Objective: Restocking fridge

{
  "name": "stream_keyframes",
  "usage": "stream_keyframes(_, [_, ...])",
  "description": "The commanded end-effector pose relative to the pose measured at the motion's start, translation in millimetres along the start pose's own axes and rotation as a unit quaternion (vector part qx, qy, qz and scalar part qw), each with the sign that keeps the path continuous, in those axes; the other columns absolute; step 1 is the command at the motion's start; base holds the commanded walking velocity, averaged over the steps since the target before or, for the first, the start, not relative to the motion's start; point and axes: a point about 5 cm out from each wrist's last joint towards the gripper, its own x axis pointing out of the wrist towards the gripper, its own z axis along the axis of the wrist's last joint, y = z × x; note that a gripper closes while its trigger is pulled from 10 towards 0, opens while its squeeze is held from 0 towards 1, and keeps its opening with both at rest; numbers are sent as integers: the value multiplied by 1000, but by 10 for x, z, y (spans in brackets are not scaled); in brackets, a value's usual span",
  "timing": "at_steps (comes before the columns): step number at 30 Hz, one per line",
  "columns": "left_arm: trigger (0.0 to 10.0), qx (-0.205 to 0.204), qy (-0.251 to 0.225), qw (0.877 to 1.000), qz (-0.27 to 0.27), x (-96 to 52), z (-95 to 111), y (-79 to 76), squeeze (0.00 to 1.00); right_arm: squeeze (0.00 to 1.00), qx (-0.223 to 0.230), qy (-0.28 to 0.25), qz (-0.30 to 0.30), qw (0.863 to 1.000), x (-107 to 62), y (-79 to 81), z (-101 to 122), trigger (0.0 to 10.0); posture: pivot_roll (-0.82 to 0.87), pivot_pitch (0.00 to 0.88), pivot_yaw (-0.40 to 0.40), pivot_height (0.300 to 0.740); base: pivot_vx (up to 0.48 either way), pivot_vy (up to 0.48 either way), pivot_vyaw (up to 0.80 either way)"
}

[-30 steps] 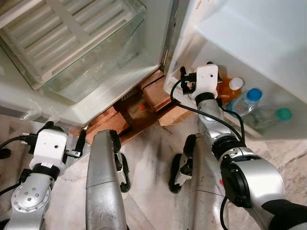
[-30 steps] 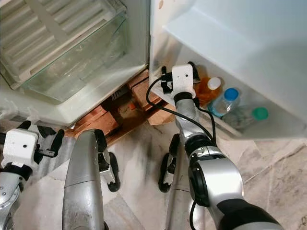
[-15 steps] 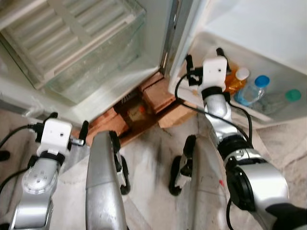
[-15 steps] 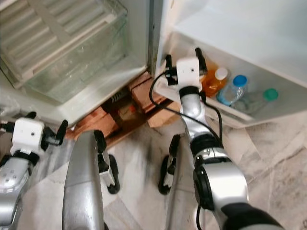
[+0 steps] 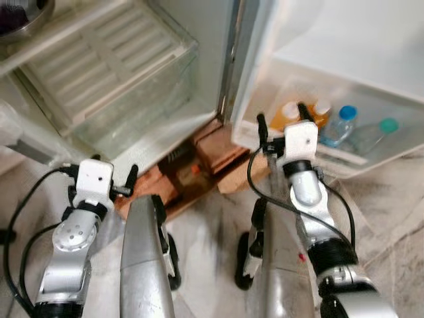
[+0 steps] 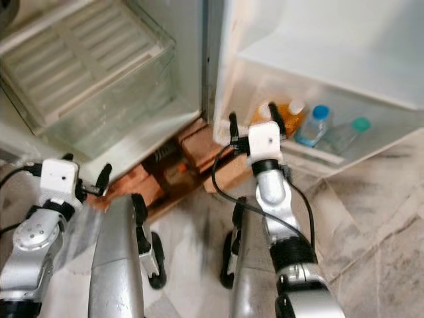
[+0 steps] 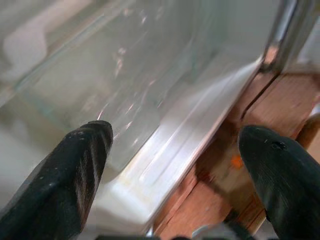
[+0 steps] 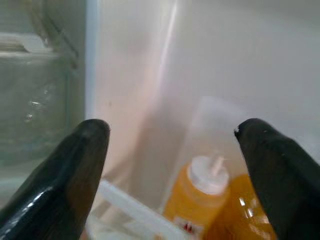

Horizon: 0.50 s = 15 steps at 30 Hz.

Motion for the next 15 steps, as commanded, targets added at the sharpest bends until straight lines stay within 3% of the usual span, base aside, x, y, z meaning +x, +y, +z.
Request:
stream_keyframes(1, [10000, -11, 7, 1000, -4, -17, -81, -43, 0, 0, 13, 36, -12, 999, -165, 33, -66, 10000, 34, 89, -17, 558, 0, 0, 0])
stream_keyframes(5, [10000, -25, -4, 1000, 4, 15, -84, -85, 0, 0, 54, 75, -38, 995, -417, 39, -121, 10000, 37, 40, -22, 558, 0, 0, 0])
stream_keyframes(7, [10000, -31, -7, 999, 6, 39, -91, -113, 0, 0, 68, 64, -52, 994, -498, 1, -106, 10000, 30, 0, -18, 558, 0, 0, 0])
stream_keyframes(12, [10000, -40, -6, 999, -4, 54, -139, -178, 0, 0, 62, 81, -61, 993, -530, -67, -154, 10000, 26, 0, -16, 588, 0, 0, 0])
stream_keyframes(15, [10000, -40, -4, 999, -12, 60, -168, -232, 0, 0, 56, 99, -78, 990, -548, -190, -203, 10000, 28, 0, -26, 608, 0, 0, 0])
